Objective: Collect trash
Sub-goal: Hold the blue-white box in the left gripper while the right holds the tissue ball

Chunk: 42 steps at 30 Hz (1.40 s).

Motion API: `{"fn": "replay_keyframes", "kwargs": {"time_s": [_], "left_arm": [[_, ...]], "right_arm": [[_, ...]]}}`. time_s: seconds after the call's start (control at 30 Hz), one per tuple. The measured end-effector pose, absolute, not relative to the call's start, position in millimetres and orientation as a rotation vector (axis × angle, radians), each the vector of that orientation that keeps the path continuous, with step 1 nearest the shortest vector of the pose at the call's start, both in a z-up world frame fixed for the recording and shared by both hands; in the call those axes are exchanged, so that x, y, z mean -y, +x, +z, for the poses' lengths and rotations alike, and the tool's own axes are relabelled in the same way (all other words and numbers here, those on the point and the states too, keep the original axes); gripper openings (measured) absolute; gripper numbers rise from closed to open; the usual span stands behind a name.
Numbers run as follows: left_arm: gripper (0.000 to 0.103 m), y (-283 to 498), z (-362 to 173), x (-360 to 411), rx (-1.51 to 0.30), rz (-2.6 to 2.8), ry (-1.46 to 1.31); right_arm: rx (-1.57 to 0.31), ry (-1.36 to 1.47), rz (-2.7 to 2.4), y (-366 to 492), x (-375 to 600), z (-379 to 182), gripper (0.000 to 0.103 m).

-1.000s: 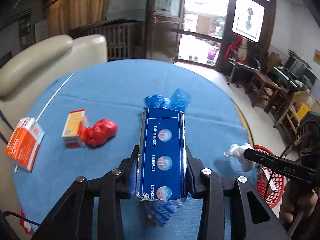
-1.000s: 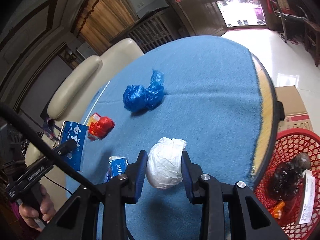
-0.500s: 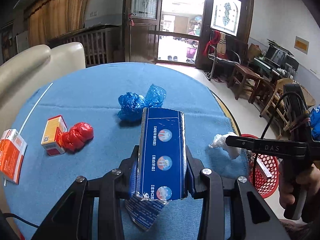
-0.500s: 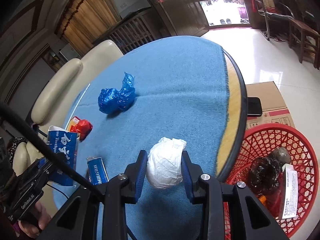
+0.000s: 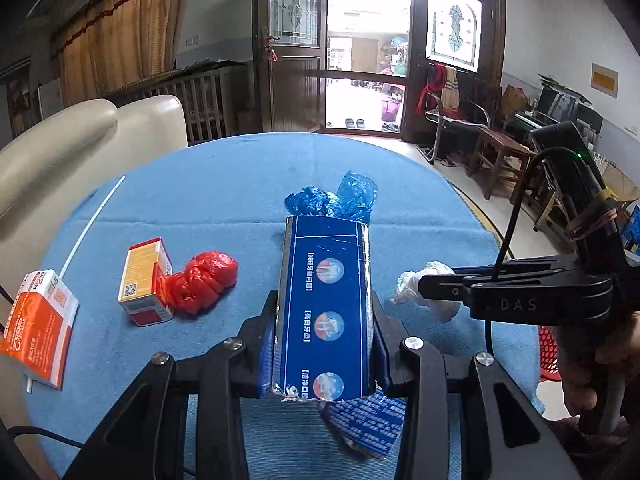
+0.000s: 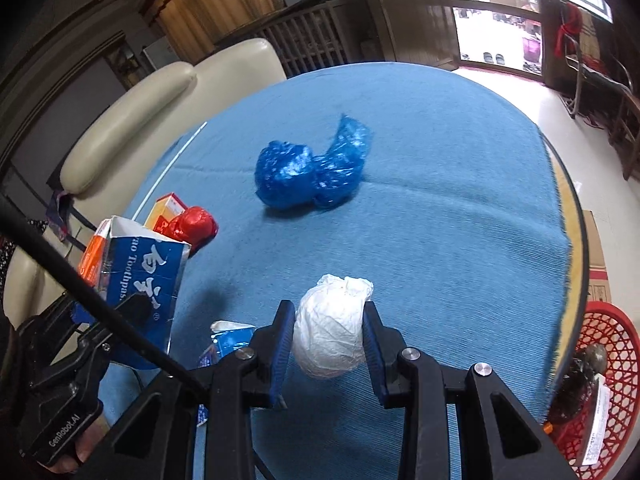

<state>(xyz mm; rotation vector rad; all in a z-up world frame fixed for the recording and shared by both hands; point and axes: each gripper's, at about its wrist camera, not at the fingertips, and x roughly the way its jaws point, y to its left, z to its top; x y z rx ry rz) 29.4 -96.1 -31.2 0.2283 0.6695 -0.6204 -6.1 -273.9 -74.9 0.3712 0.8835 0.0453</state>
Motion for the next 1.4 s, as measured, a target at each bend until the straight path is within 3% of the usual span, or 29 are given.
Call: {"fn": "replay_keyframes", "kwargs": {"time_s": [1.4], "left_arm": [[0.041,19,-15,136,-0.696,-0.666,0.260]], "right_arm": [[-0.791,0.363,0.034,-15,300,-57,0.036]]}}
